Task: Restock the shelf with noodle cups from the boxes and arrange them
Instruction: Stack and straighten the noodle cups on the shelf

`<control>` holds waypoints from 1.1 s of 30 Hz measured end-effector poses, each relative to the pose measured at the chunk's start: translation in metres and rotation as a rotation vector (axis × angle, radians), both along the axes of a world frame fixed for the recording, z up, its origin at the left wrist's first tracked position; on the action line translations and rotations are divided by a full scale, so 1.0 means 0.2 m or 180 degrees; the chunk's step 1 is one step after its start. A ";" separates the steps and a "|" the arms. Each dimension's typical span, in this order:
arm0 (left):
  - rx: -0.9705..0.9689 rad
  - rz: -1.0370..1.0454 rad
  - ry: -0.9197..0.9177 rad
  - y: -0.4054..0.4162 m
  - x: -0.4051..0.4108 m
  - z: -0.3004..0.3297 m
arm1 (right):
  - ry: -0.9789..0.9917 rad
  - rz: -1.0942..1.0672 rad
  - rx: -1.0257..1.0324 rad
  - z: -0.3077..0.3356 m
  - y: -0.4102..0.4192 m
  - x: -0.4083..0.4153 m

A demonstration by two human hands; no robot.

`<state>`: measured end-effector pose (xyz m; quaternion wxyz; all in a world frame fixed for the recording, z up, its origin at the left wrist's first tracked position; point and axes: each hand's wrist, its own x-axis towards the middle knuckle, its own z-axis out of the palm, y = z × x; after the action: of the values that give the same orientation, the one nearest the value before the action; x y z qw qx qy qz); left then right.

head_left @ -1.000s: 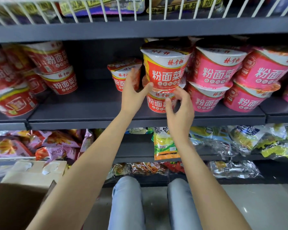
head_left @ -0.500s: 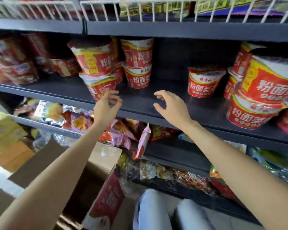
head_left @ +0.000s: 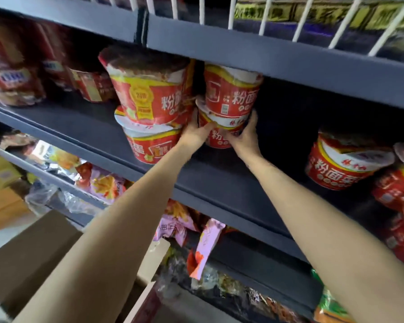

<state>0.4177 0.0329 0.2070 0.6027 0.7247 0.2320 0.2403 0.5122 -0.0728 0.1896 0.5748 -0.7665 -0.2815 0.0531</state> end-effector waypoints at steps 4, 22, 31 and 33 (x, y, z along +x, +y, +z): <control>-0.0283 -0.0177 -0.0071 0.01 0.01 -0.03 | -0.0029 -0.0072 0.0134 -0.04 0.02 -0.01; 0.0277 -0.0267 -0.0358 -0.61 -0.37 -0.06 | -0.0438 -0.0704 0.0269 -0.01 -0.87 -0.49; 0.0289 -0.0540 -0.0442 -0.60 -0.12 0.01 | -0.1162 -0.1357 -0.0282 0.04 -0.78 -0.39; 0.0558 -0.0486 -0.0367 -0.57 -0.06 0.03 | -0.0897 -0.1297 -0.0108 0.01 -0.77 -0.35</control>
<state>0.4059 -0.0803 0.2129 0.5660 0.7751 0.1193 0.2543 0.4416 -0.2274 0.1912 0.5157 -0.8168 -0.1976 -0.1667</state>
